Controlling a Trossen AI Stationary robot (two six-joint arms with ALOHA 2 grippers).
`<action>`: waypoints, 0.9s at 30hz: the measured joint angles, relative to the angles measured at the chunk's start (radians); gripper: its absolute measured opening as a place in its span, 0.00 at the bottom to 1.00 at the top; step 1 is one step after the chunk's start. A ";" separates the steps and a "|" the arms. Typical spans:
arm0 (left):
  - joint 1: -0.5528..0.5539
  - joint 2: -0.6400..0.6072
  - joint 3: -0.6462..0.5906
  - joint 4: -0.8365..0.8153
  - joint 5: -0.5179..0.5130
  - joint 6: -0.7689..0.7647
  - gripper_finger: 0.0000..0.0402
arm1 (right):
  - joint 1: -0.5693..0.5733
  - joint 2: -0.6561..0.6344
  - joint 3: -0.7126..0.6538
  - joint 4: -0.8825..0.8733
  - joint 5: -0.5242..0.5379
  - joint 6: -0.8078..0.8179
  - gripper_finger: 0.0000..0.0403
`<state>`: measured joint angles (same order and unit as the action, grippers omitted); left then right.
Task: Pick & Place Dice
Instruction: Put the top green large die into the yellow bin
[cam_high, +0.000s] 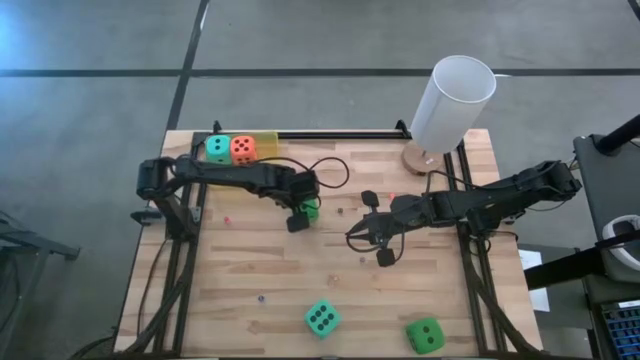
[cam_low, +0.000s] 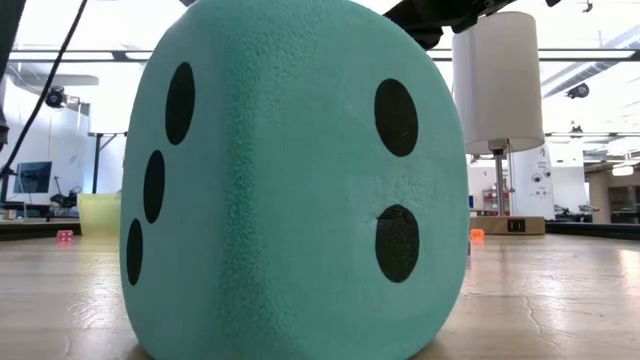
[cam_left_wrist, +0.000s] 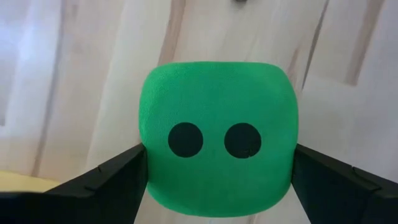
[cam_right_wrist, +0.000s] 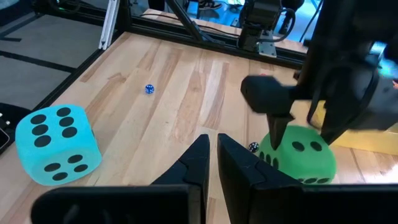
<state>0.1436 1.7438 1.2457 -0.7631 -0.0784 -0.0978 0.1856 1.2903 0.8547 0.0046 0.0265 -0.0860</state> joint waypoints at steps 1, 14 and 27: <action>0.000 -0.011 0.001 0.001 0.000 0.000 0.87 | 0.000 0.000 0.000 0.000 0.000 0.000 0.07; 0.029 -0.111 0.001 -0.029 -0.048 -0.031 0.88 | 0.000 0.000 0.000 0.000 0.000 0.000 0.07; 0.162 -0.283 0.002 -0.163 -0.212 -0.135 0.89 | 0.000 0.000 0.000 0.001 0.000 0.000 0.07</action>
<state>0.3055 1.4609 1.2480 -0.9262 -0.2900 -0.2330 0.1856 1.2903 0.8547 0.0051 0.0265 -0.0860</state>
